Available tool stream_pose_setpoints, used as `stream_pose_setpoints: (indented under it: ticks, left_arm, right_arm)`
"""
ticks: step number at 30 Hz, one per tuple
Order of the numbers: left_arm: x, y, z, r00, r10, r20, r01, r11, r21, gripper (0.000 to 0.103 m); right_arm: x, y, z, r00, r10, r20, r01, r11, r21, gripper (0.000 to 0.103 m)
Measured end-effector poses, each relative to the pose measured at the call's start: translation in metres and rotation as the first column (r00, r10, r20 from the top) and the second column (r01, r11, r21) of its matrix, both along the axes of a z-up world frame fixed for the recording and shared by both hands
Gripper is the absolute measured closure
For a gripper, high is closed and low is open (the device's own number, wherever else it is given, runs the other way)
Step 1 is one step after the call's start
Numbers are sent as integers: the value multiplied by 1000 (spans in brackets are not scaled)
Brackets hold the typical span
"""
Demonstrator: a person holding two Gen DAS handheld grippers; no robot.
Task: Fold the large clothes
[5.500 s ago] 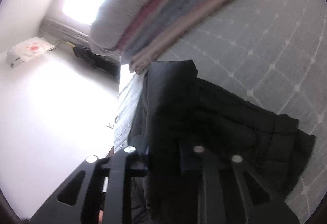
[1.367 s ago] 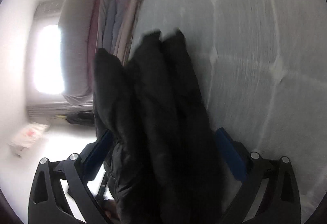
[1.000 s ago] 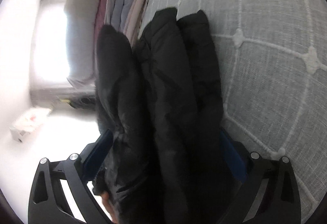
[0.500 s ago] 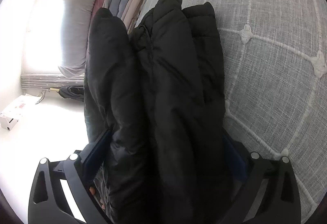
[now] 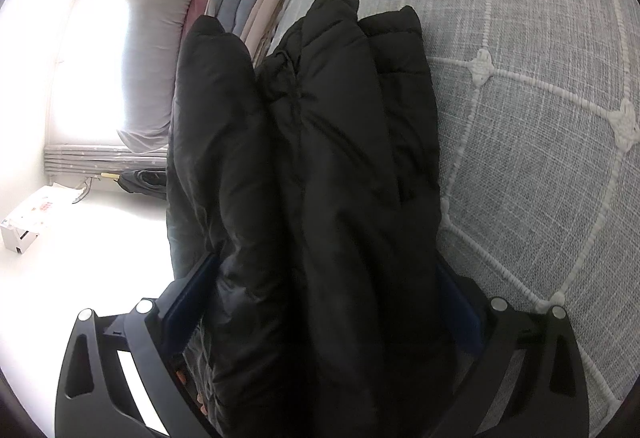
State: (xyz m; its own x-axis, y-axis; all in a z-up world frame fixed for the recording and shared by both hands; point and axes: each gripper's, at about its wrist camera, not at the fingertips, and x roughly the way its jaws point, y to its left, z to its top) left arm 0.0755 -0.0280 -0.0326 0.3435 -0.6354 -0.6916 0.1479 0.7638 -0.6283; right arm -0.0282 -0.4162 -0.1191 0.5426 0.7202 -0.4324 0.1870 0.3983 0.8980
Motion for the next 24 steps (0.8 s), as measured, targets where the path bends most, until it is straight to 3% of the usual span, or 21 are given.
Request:
stream_pose_setpoints:
  ticks: [24]
  left_arm:
    - [0,-3,5,1000,-16,22,15,1000,15,24]
  right_arm:
    - [-1,3,6,1000,20,10,-20,999,-39,6]
